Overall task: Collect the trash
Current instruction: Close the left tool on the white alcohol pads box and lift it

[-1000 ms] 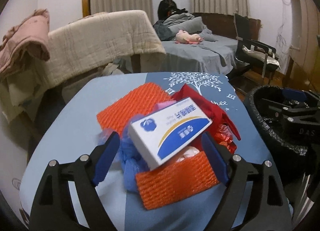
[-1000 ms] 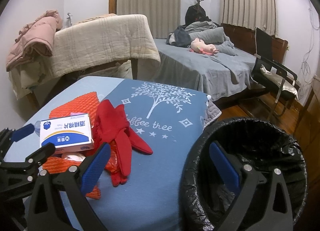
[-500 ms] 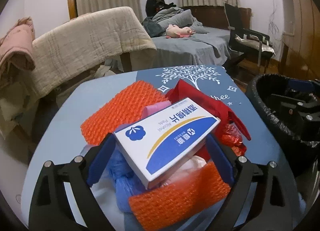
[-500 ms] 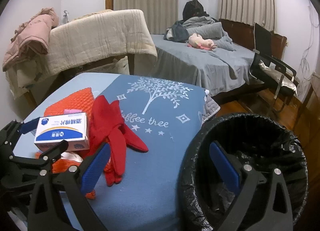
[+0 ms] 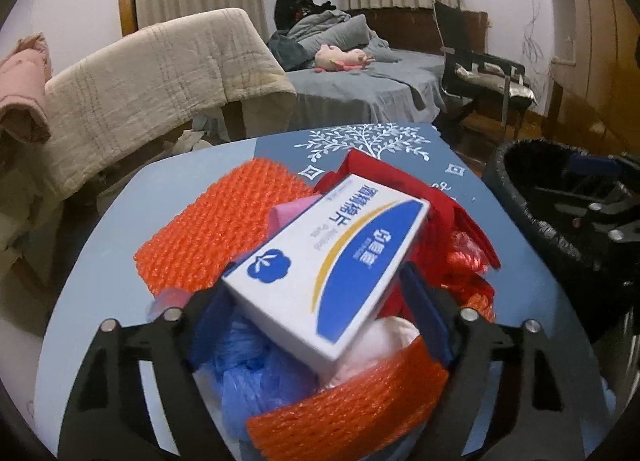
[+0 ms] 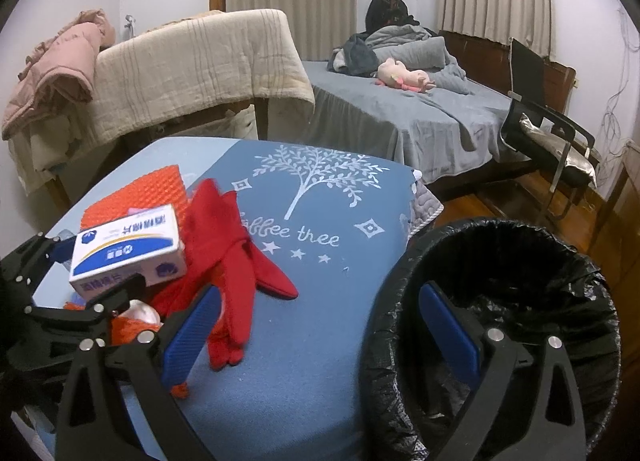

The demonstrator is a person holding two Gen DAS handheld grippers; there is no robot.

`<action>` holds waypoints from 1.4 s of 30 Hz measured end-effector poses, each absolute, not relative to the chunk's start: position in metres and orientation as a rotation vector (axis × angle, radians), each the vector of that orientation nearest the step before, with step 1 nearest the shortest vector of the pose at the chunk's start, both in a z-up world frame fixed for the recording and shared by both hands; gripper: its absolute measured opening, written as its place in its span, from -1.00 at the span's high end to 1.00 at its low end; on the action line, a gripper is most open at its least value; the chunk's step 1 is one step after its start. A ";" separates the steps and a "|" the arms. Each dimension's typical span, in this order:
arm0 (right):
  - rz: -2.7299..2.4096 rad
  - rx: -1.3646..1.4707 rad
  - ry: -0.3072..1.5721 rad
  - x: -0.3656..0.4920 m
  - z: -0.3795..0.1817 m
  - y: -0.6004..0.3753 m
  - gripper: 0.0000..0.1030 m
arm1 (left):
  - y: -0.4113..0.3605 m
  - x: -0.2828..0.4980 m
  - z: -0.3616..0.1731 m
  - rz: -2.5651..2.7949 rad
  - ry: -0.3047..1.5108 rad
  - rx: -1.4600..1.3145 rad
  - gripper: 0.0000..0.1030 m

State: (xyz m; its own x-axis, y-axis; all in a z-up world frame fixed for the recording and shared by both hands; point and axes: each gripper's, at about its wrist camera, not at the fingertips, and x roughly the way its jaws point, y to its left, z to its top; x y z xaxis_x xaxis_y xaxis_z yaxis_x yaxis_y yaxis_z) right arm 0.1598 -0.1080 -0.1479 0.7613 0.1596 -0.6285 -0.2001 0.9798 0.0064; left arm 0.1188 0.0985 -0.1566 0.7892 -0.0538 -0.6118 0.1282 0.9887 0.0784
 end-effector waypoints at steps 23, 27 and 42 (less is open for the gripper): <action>0.192 -0.056 0.685 0.163 -0.151 -0.110 -0.88 | 0.081 0.123 -0.147 -0.116 0.637 0.182 -0.63; 0.188 -0.053 0.686 0.163 -0.150 -0.110 -0.88 | 0.083 0.126 -0.151 -0.133 0.649 0.155 -0.34; 0.205 -0.048 0.679 0.165 -0.146 -0.106 -0.88 | 0.091 0.127 -0.145 -0.141 0.658 0.041 -0.04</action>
State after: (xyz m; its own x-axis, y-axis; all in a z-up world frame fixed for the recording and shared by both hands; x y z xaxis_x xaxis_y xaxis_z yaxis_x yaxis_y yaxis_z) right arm 0.1649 -0.1056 -0.1462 0.7589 0.1723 -0.6279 -0.2038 0.9788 0.0223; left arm 0.1268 0.0908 -0.1452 0.7819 -0.1175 -0.6122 0.1435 0.9896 -0.0066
